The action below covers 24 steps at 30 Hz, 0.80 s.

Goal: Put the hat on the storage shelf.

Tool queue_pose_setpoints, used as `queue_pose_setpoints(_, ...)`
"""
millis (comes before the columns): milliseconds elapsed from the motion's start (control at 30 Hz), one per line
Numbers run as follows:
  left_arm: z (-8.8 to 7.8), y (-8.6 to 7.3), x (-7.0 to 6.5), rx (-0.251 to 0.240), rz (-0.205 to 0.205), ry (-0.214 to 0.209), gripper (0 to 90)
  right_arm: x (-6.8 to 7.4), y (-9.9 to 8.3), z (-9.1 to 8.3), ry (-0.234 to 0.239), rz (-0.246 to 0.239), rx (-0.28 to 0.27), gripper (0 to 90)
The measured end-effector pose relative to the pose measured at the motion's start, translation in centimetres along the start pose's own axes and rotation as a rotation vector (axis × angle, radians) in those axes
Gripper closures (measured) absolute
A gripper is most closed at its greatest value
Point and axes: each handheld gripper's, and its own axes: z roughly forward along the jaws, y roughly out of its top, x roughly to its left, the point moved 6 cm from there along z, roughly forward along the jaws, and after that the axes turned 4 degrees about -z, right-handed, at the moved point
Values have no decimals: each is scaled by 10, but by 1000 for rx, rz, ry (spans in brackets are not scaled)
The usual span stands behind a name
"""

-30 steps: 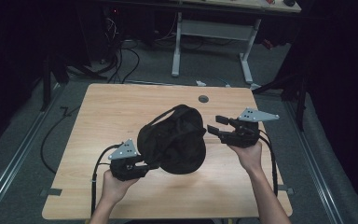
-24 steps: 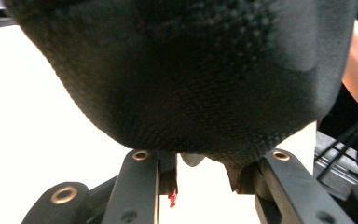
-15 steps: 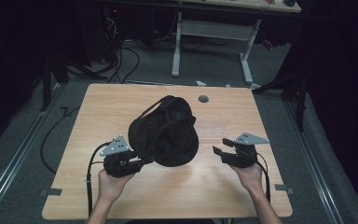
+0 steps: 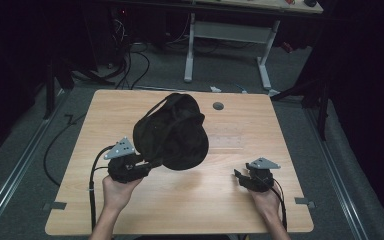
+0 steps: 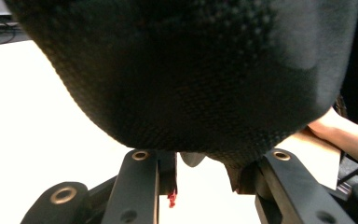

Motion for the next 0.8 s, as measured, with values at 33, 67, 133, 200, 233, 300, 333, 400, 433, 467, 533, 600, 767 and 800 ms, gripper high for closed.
queue_pose_setpoints(33,1,1,0,-1,-2,7,687,0,0,0,-8,-10,-2,440)
queue_pose_setpoints(67,1,3,0,0,0,13,687,1,0,1,-15,-17,4,439)
queue_pose_setpoints(133,2,5,0,-2,5,23,687,2,0,2,-26,-20,26,431)
queue_pose_setpoints(200,4,7,0,-5,14,35,687,1,0,3,-39,-22,30,420)
queue_pose_setpoints(233,5,8,0,-8,14,41,687,1,0,3,-40,-20,31,419)
queue_pose_setpoints(300,8,11,1,-11,24,56,686,1,0,3,-38,-17,32,418)
queue_pose_setpoints(333,10,13,1,-14,27,64,686,1,0,3,-38,-15,32,417)
queue_pose_setpoints(400,12,18,1,-23,34,82,686,1,0,3,-40,-17,31,416)
queue_pose_setpoints(433,13,20,1,-23,41,89,686,1,0,3,-42,-21,31,416)
queue_pose_setpoints(467,14,23,1,-31,39,97,686,1,0,3,-44,-24,32,415)
queue_pose_setpoints(533,16,27,2,-36,43,114,686,2,0,3,-45,-23,32,415)
queue_pose_setpoints(600,18,31,4,-41,43,128,686,1,0,3,-43,-18,32,413)
queue_pose_setpoints(767,24,37,10,-50,60,178,686,1,0,3,-34,-8,35,409)
queue_pose_setpoints(800,26,38,11,-51,69,189,686,1,0,3,-35,-8,35,409)
